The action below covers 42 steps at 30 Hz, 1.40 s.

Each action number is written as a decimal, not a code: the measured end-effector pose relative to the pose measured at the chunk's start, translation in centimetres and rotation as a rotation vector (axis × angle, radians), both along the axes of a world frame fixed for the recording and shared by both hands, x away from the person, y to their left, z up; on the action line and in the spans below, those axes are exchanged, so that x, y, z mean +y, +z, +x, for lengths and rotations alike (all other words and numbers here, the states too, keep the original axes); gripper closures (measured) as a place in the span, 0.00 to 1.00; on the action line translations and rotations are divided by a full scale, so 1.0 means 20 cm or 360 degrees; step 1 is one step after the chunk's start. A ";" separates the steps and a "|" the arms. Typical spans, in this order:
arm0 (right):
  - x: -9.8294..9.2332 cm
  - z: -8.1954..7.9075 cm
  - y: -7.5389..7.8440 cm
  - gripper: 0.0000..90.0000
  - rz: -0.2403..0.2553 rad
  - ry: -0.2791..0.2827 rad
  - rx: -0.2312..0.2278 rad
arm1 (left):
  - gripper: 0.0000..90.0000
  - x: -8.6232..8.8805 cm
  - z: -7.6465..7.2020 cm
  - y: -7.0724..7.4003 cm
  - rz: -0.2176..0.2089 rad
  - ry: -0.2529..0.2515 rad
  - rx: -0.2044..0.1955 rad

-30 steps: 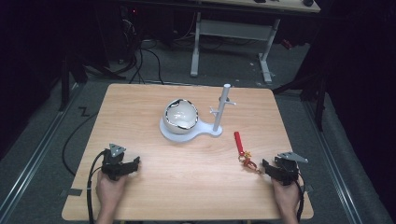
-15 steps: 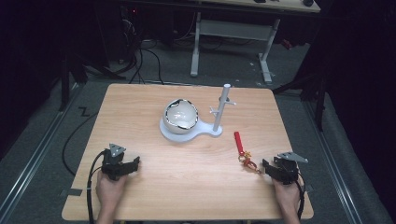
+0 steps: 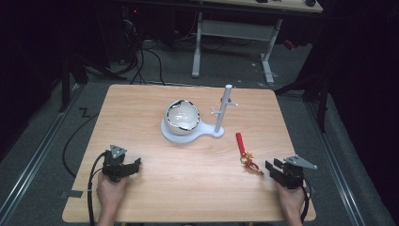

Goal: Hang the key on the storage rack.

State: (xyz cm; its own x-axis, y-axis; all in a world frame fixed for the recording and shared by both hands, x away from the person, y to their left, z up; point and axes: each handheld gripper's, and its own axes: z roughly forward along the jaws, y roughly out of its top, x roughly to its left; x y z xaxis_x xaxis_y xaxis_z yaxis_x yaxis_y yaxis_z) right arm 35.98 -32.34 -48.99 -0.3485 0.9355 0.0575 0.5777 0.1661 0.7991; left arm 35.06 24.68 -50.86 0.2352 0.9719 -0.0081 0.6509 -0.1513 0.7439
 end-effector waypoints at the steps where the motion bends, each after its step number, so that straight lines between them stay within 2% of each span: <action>1: 0.00 -0.01 0.00 0.64 0.0007 0.0005 -0.0002 | 0.26 0.00 0.00 0.00 0.0000 0.0000 0.0000; 10: 0.06 -0.05 0.04 0.64 0.0017 0.0130 -0.0043 | 0.26 0.00 0.00 0.00 -0.0003 0.0000 0.0000; 19: 0.12 -0.04 0.04 0.63 0.0018 0.0190 -0.0040 | 0.26 0.00 0.00 0.00 -0.0004 0.0000 0.0000; 28: 0.20 0.00 0.02 0.62 -0.0048 0.0260 -0.0001 | 0.26 0.00 0.00 0.00 -0.0006 0.0000 0.0000; 29: 0.21 0.01 0.01 0.62 -0.0051 0.0284 0.0024 | 0.26 0.00 0.00 0.00 -0.0006 0.0000 0.0001; 37: 0.23 0.03 0.00 0.64 -0.0063 0.0324 0.0071 | 0.26 0.00 0.00 0.00 -0.0006 0.0001 0.0000; 42: 0.25 0.02 -0.01 0.67 -0.0099 0.0355 0.0087 | 0.26 0.00 0.00 0.00 -0.0006 0.0001 0.0001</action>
State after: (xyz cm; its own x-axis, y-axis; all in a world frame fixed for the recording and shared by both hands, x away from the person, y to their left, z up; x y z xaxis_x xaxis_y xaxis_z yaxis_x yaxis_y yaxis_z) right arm 36.47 -27.38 -49.25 -0.5449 0.8381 0.0264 0.5632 0.3425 0.7520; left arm 35.08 24.73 -50.86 0.2347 0.9720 -0.0116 0.6512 -0.1484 0.7442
